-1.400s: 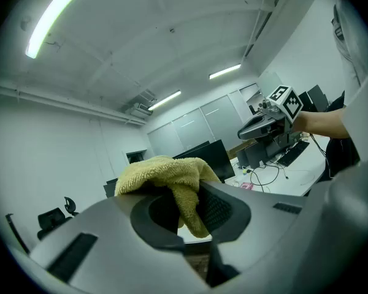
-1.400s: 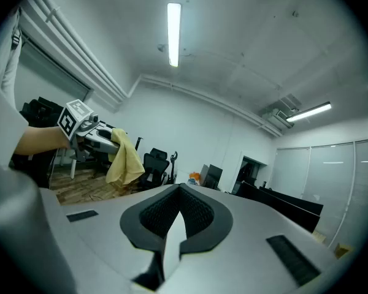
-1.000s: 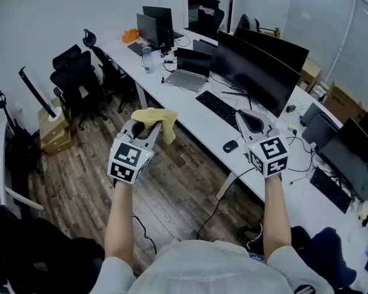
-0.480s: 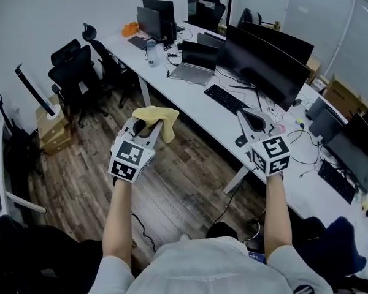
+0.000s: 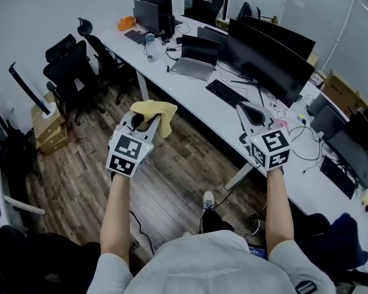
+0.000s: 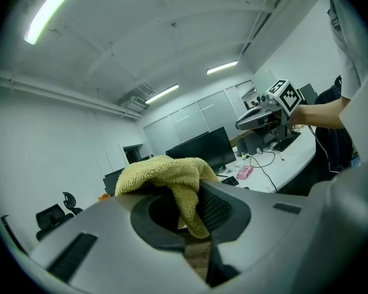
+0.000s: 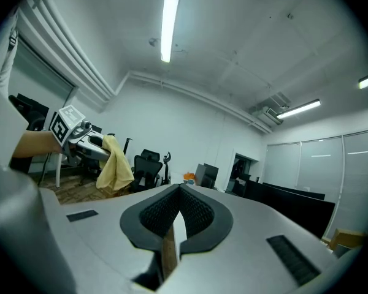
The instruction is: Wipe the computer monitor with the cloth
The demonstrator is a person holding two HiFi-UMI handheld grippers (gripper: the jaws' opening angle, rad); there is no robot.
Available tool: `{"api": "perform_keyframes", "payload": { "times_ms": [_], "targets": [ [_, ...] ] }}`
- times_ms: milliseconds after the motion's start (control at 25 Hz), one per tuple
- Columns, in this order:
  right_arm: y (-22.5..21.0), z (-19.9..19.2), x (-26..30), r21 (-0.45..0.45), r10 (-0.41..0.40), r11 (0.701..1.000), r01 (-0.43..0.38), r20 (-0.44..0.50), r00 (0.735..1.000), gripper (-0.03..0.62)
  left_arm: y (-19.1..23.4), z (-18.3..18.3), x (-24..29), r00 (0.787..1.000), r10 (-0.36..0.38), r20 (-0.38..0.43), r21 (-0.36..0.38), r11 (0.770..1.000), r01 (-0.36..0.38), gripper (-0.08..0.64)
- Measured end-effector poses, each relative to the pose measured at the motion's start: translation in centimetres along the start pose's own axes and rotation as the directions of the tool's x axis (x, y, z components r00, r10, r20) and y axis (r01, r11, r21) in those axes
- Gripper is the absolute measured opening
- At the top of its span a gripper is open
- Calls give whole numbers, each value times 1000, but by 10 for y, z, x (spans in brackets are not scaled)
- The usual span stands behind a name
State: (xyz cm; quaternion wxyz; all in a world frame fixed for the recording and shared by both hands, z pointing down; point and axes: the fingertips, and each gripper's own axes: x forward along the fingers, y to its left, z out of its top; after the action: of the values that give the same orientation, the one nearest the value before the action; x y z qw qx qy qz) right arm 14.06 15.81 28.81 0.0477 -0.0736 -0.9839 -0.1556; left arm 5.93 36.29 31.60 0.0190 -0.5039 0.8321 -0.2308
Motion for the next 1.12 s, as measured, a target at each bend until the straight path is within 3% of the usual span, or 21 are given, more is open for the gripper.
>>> {"api": "perform_keyframes", "payload": {
  "times_ms": [200,440,720,1120],
  "targets": [
    [-16,2,25,-14,-10,1000,10,9,1000,28,25,1,23,999,26,31,-11,1000,-26,58],
    [-68,-9,69,-15,-60,998,61,30,998,28,55,-9,89,999,33,31,-36,999,-32,58],
    [-164,-32,135,-2,-111,994,111,23,994,28,96,10,213,998,-11,57,-5,1000,12,58],
    [-310,-75,209,42,-194,980,194,12,981,28,128,36,407,993,-88,84,-23,996,90,58]
  ]
}}
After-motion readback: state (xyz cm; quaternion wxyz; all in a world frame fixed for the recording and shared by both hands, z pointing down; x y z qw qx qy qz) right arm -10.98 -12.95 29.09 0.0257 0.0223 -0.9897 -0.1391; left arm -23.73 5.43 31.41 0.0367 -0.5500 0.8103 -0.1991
